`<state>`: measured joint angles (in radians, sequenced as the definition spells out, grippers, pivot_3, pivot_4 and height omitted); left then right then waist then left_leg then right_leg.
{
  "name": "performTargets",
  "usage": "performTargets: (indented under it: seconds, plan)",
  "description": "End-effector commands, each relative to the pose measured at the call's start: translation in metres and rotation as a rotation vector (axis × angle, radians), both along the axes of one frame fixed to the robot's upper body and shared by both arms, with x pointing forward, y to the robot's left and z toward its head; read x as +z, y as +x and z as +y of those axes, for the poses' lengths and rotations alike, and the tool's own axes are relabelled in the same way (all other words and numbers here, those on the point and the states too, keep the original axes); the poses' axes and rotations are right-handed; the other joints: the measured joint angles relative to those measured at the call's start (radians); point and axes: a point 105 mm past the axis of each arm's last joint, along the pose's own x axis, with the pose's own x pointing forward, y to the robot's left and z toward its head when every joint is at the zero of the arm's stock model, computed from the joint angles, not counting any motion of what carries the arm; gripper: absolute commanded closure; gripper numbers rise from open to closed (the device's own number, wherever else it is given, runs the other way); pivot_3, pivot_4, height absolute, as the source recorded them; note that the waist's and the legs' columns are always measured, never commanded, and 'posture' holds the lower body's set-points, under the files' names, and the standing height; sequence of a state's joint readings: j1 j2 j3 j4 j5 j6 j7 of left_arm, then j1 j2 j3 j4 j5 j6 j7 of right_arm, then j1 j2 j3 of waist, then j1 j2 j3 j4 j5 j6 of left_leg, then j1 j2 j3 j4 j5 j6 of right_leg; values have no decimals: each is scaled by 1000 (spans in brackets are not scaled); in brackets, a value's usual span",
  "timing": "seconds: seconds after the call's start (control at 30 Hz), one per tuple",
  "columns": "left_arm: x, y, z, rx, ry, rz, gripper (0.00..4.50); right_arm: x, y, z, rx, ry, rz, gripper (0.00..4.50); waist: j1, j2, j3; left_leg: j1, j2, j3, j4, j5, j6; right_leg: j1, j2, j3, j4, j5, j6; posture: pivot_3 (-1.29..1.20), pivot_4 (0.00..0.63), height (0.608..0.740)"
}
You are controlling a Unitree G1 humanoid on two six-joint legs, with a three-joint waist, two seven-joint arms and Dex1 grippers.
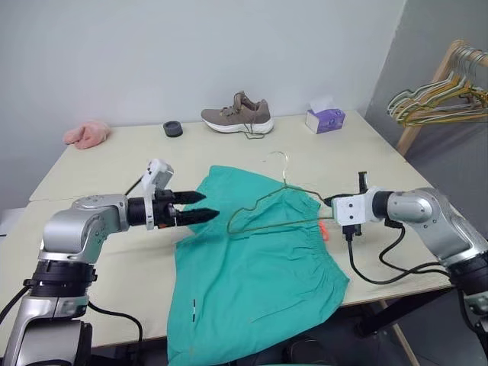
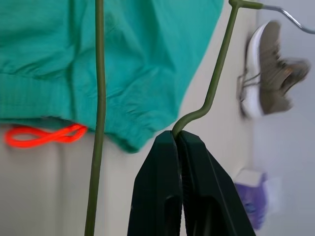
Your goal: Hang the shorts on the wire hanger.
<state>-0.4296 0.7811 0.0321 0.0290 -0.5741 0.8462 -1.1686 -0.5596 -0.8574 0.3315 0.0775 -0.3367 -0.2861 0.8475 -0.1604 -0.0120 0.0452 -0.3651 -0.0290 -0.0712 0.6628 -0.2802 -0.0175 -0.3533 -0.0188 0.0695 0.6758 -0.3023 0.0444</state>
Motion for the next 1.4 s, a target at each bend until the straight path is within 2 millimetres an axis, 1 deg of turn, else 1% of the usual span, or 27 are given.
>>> performTargets:
  seconds: [0.03,0.2,0.37,0.4,0.43,0.57,0.67,0.8,0.83,0.93,1.03,1.07,1.1,1.17,1.33,1.4]
  plan:
    - [7,-8,-5,-53,8,-10,0,25,2,15,97,12,-138,4476,0,-1,0,0,0,0,0,0,0,0,0,0,0,0,0,-182,0,740]
    - [1,-13,-9,-80,15,6,0,36,-3,30,174,69,-200,4476,-3,-1,0,0,0,-1,0,0,0,0,0,0,1,0,-1,-182,0,740]
    - [-3,-20,-16,-132,4,26,0,39,-7,38,206,104,-215,4476,-4,-1,0,0,0,-1,0,0,0,0,0,0,1,0,-1,-182,0,740]
    - [-3,-22,-18,-145,1,30,409,39,-7,38,207,105,-216,4500,-4,-1,0,0,0,-1,0,0,0,0,0,0,2,0,-1,-188,0,740]
    - [-3,-25,-20,-162,-4,37,582,40,-7,38,209,107,-219,4500,-4,-1,0,0,0,0,0,0,0,0,0,0,2,0,-2,-188,0,740]
    - [-6,-31,-22,-189,-4,48,1843,41,-7,38,212,111,-224,4500,-5,-1,0,0,0,-1,0,0,0,0,0,0,2,-1,-2,-188,0,740]
    - [-8,-32,-23,-197,7,49,2878,41,-8,38,213,115,-223,4500,-5,-1,0,1,0,-1,0,0,0,0,0,0,3,-1,-2,-192,0,740]
    - [-10,-32,-22,-199,13,45,4171,39,-9,39,216,116,-209,4500,-6,-1,0,1,0,0,0,0,0,0,0,0,3,-1,-2,-194,0,740]
    - [-10,-32,-23,-196,11,43,4433,36,-10,39,215,112,-194,4500,-6,-1,0,1,0,0,0,0,0,0,0,0,3,-1,-2,-194,0,740]
    - [-11,-30,-23,-191,8,39,4478,29,-15,39,227,99,-155,4500,-5,-1,0,1,0,-1,0,0,0,0,0,0,3,-1,-2,-194,0,740]
    - [-12,-29,-22,-184,8,36,4478,30,-17,39,229,112,-149,4500,-6,-1,0,1,0,0,0,0,0,0,0,0,3,-1,-2,-195,0,740]
    - [-12,-29,-22,-181,10,32,4500,32,-17,39,228,123,-147,3994,-6,-1,0,1,0,0,0,0,0,0,0,0,3,-1,-2,-195,0,740]
    - [-12,-28,-21,-176,14,29,4500,33,-18,40,227,129,-141,3798,-6,-1,0,1,0,0,0,0,0,0,0,0,3,-1,-2,-195,0,740]
    - [-13,-26,-20,-169,19,23,4500,35,-19,39,221,148,-119,3070,-6,-1,0,1,0,-1,0,0,0,0,0,0,3,-1,-2,-195,0,740]
    - [-11,-26,-20,-180,29,9,4500,38,-23,30,110,262,85,1285,-6,-1,0,1,0,-1,1,0,0,1,0,0,3,-1,-2,-192,0,740]
    - [-13,-31,-20,-220,76,-11,4500,42,-25,19,10,339,231,593,-5,-1,0,1,0,-1,1,0,0,1,0,0,3,-1,-2,-192,0,740]
